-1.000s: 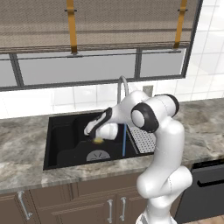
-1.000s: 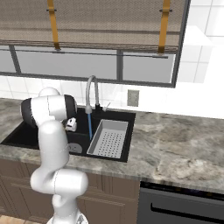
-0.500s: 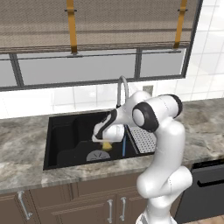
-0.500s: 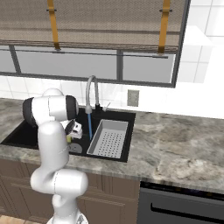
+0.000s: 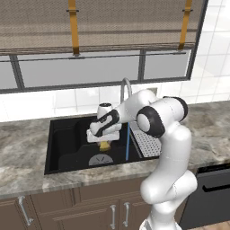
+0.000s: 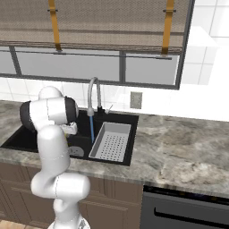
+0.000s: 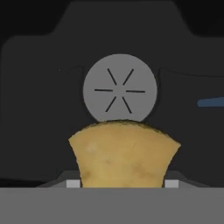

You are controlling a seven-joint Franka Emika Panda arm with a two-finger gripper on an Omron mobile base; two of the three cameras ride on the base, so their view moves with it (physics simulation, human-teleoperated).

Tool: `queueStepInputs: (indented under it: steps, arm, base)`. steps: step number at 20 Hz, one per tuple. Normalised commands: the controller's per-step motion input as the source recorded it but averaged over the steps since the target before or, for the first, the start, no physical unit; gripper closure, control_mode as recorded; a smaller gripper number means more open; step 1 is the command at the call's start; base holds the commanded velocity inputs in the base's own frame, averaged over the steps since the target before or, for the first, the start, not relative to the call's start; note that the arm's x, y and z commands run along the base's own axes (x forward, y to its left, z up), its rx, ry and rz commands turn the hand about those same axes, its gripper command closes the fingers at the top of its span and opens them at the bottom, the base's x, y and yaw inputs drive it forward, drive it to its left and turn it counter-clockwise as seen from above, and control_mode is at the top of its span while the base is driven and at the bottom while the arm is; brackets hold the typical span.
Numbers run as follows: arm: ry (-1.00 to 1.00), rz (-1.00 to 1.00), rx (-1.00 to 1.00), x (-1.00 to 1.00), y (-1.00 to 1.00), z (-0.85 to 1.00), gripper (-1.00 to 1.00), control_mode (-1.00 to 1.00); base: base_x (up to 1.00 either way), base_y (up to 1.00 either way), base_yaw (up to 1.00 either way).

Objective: Soak the sponge with water for a few seconds and then drop it inside the sink.

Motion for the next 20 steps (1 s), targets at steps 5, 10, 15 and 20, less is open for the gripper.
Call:
queueStepInputs:
  steps: [5, 10, 15, 20]
  arm:
    - [0.16, 0.0, -0.08, 0.03, 0.36, 0.18, 1.0, -1.0]
    - [0.14, 0.02, 0.0, 0.06, 0.01, -0.09, 1.0, -1.0]
    - [0.14, 0.0, 0.0, 0.24, 0.0, -0.24, 1.0, -1.0]
    - [0.15, 0.0, 0.0, 0.38, 0.01, -0.16, 1.0, -1.0]
  base:
    - [0.0, 0.0, 0.0]
    - [0.0, 0.0, 0.0]
    - [0.0, 0.0, 0.0]
    - [0.0, 0.0, 0.0]
